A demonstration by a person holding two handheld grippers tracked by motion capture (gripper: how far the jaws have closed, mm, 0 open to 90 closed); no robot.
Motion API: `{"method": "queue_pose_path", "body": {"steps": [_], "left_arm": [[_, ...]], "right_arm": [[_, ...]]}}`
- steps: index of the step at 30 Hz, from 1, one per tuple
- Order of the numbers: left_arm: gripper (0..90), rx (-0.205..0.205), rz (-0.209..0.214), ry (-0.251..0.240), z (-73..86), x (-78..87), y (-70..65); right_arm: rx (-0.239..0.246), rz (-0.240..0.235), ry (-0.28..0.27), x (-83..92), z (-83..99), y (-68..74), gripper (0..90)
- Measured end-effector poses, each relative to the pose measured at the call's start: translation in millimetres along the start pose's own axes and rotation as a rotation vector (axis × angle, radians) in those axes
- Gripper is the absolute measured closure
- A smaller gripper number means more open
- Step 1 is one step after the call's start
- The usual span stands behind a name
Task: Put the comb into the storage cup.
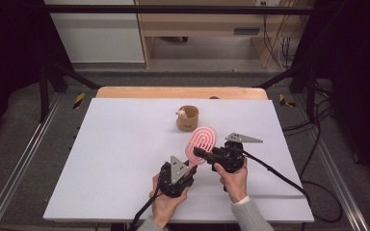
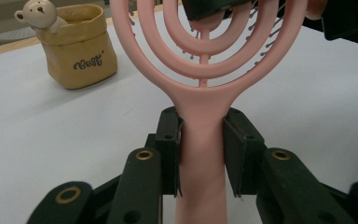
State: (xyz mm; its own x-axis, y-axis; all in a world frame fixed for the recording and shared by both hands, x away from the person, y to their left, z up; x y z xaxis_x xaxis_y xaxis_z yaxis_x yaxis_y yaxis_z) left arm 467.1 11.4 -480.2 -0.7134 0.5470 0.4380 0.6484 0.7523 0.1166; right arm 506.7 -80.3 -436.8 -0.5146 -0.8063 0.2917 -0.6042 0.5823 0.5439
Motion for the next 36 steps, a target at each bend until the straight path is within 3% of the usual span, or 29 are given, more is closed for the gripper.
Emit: {"method": "queue_pose_path", "body": {"steps": [10, 18, 24, 27, 30, 36], "left_arm": [[66.7, -0.004, 0.007, -0.01, -5.1, 1.9, 0.2], [57.0, -0.013, 0.026, -0.016, -9.9, 5.7, 1.0], [45.9, 0.006, 0.103, -0.008, -14.4, 11.6, 2.5], [39.4, -0.004, 0.132, 0.0, -17.4, 13.8, 5.0], [32.0, 0.014, 0.203, 0.002, -20.3, 15.5, 6.0], [21.9, 0.009, 0.266, 0.007, -25.5, 20.7, 14.5]], "right_arm": [[0.0, -0.024, -0.013, 3.7, -2.7, 3.8, 63.9], [0.011, -0.01, -0.035, 7.6, -6.3, 3.8, 64.0], [0.022, 0.019, -0.05, 9.9, -9.3, 1.0, 64.0], [0.032, 0.032, -0.06, 11.4, -11.0, 0.0, 64.0], [0.037, 0.048, -0.069, 13.8, -13.1, -1.0, 63.9], [0.047, 0.074, -0.092, 20.9, -19.1, -3.9, 63.9]]}}
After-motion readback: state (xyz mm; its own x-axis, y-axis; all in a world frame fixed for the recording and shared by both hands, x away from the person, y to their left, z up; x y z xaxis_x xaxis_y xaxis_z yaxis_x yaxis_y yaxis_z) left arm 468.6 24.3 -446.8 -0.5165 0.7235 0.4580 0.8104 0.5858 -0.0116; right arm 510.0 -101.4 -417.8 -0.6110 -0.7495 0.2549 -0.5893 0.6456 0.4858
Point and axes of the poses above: each handheld gripper's, and its own axes: x roughly backward along the jaws, z roughly out of its underside, y roughly to its left, the point moved 8 cm from there along -x, roughly forward along the jaws, and after that the axes turned 5 degrees about -x, right-handed, at the moved point
